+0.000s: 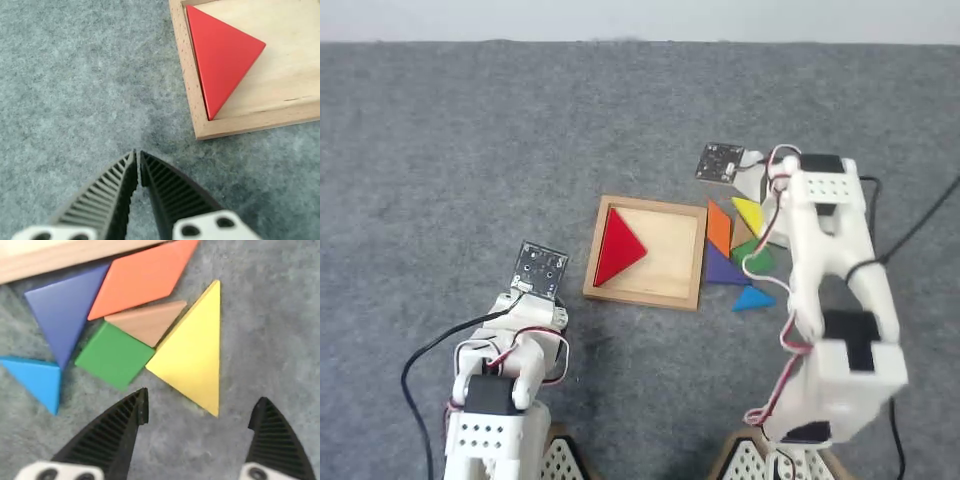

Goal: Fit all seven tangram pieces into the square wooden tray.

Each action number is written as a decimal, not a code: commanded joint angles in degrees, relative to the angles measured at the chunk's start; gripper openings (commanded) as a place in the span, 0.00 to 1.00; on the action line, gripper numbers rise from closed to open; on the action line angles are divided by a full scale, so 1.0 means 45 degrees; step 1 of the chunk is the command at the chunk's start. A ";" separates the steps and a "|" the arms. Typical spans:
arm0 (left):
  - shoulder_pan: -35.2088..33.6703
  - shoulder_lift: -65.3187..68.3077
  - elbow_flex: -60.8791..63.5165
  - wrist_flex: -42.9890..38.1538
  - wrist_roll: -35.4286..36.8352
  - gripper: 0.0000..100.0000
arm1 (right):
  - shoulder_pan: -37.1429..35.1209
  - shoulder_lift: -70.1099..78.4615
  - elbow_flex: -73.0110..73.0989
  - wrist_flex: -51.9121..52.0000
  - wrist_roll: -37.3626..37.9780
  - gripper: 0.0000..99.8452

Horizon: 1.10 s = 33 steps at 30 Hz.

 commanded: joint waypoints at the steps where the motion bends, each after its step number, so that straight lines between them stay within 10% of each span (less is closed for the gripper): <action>1: -0.0039 -0.0156 -0.0088 0.0059 0.0098 0.01 | -0.0264 0.0928 -0.1836 0.0537 0.0117 0.35; 33: -0.0039 -0.0156 -0.0088 0.0059 0.0098 0.01 | -0.0420 0.5265 -0.4982 0.2628 0.0156 0.35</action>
